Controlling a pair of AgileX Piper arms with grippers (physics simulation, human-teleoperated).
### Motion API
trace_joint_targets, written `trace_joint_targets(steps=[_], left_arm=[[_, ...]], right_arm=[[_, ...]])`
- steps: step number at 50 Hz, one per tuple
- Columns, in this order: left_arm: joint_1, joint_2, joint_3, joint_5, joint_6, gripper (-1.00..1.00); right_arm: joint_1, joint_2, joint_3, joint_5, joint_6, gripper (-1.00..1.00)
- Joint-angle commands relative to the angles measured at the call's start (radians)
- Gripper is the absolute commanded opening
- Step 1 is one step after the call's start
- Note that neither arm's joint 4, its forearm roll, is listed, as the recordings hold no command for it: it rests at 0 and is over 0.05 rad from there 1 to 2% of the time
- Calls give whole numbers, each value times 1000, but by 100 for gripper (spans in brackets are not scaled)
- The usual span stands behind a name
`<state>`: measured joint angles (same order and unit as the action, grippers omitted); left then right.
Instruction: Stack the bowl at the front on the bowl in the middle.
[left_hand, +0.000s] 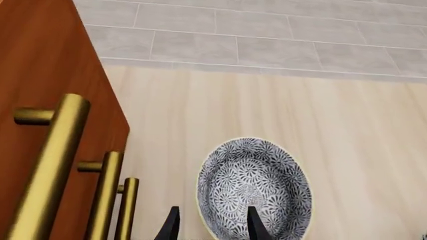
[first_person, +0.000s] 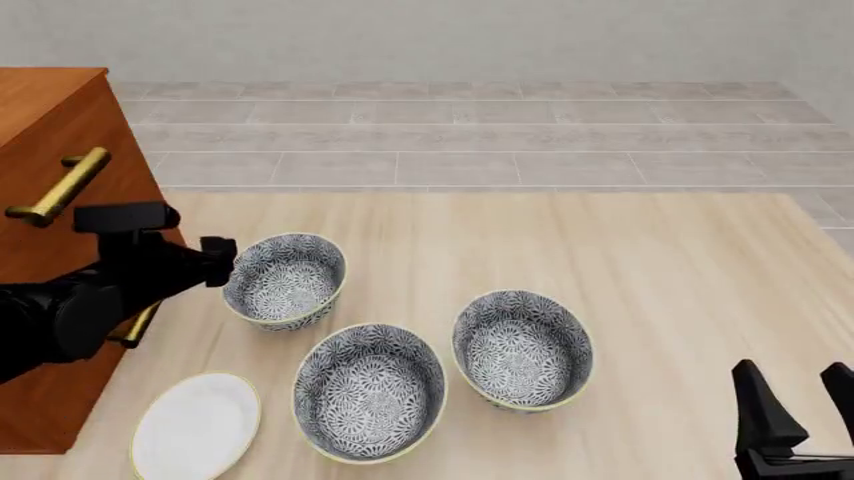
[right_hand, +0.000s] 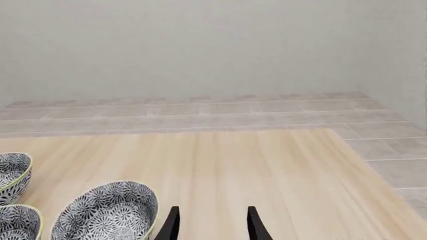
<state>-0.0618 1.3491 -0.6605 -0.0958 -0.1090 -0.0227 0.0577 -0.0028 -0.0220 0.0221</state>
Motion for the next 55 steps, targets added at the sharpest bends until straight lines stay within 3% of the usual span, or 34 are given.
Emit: trace_joint_targets(steps=[1,14,55], left_arm=[[27,63,-14,5,-16,100],[-4,192,-32,-59,-79,100],[12,430,-55,-191,-133,100]], right_arm=[[0,13,0,-7,-1,100],[3,15,0,-8,1,100],[1,22,0,-11,7,100]])
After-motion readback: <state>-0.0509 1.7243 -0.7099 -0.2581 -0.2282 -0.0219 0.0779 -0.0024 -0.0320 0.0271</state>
